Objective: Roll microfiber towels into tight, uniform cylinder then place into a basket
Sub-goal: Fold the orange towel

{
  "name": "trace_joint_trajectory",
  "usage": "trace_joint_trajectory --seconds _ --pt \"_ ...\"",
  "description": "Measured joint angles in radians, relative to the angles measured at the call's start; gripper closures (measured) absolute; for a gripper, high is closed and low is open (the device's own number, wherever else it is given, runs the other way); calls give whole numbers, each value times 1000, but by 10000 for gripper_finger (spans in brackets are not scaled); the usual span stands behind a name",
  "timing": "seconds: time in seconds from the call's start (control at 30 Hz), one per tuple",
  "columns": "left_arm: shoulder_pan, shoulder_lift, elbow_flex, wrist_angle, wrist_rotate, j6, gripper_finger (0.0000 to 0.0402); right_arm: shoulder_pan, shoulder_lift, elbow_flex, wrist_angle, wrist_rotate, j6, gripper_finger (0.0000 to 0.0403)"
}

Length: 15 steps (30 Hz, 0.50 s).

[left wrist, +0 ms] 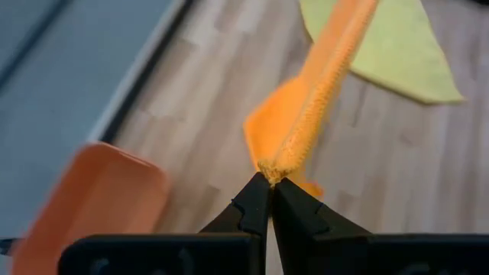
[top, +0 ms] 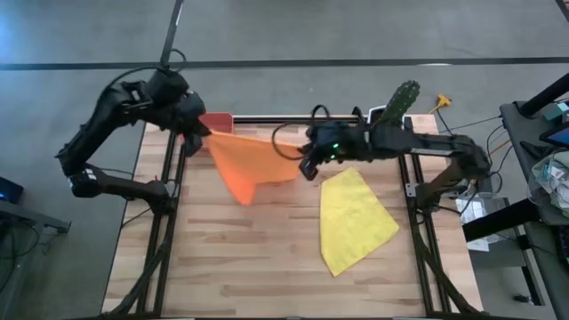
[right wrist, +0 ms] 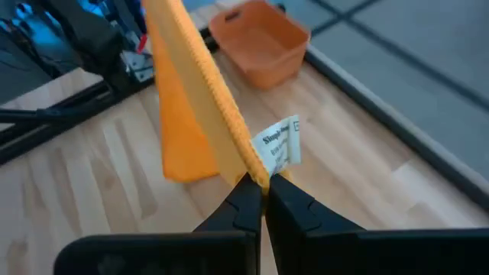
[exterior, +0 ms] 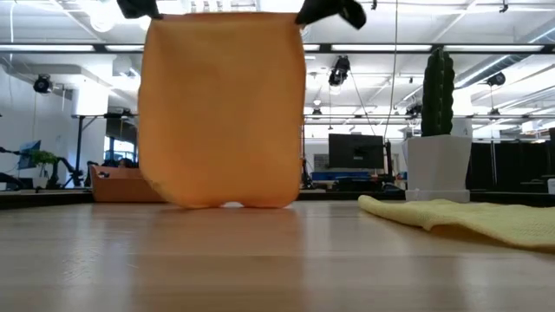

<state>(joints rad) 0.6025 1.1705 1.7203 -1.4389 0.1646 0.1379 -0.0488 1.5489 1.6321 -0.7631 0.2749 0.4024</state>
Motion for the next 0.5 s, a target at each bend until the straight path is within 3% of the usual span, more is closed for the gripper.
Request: trace_joint_trajectory --seconds 0.2,0.5 --pt "0 27 106 24 -94 2 402 -7 -47 34 -50 9 -172 395" --pt "1 117 158 102 -159 59 402 -55 107 297 -292 -1 -431 395"
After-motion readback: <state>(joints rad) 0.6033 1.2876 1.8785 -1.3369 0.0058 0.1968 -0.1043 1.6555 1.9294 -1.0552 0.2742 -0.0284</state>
